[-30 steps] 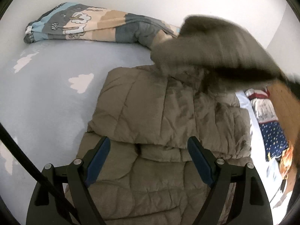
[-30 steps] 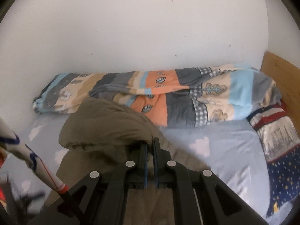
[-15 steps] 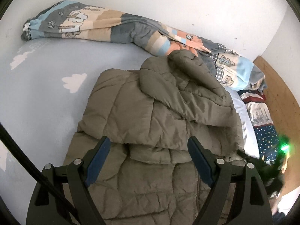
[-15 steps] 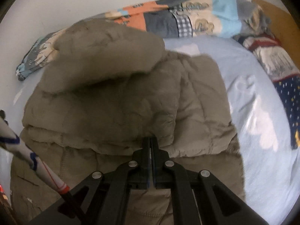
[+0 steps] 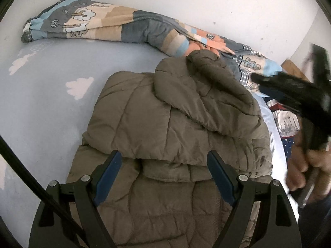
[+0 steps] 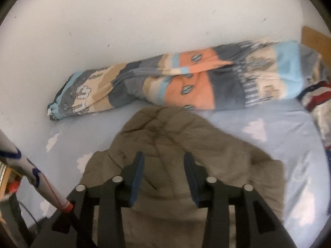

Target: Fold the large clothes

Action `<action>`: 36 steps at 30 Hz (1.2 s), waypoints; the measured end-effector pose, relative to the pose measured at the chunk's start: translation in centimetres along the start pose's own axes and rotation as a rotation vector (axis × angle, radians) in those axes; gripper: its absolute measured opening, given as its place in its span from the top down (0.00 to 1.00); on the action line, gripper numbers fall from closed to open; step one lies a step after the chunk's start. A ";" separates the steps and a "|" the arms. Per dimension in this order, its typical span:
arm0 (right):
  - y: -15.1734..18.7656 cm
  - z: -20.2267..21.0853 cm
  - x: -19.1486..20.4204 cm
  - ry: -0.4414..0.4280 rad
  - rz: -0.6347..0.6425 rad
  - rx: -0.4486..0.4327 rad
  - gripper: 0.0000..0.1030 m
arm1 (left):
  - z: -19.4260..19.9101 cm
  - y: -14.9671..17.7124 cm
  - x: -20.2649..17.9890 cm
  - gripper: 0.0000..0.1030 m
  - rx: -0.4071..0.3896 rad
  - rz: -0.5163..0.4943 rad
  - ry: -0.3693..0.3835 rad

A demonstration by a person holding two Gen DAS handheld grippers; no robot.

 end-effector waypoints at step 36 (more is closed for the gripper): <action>10.3 -4.6 -10.0 0.107 -0.008 0.196 0.58 | -10.9 -2.7 -4.4 0.18 0.037 -0.167 -0.141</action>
Point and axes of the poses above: each gripper's, at about its wrist camera, not at the fingertips, and z roughly against the way its jaws point, x to its left, y to its underside, the point moved 4 cm from there along -z, roughly the way its jaws point, and after that the axes turned 10 degrees about -y, right-handed, at the moved point
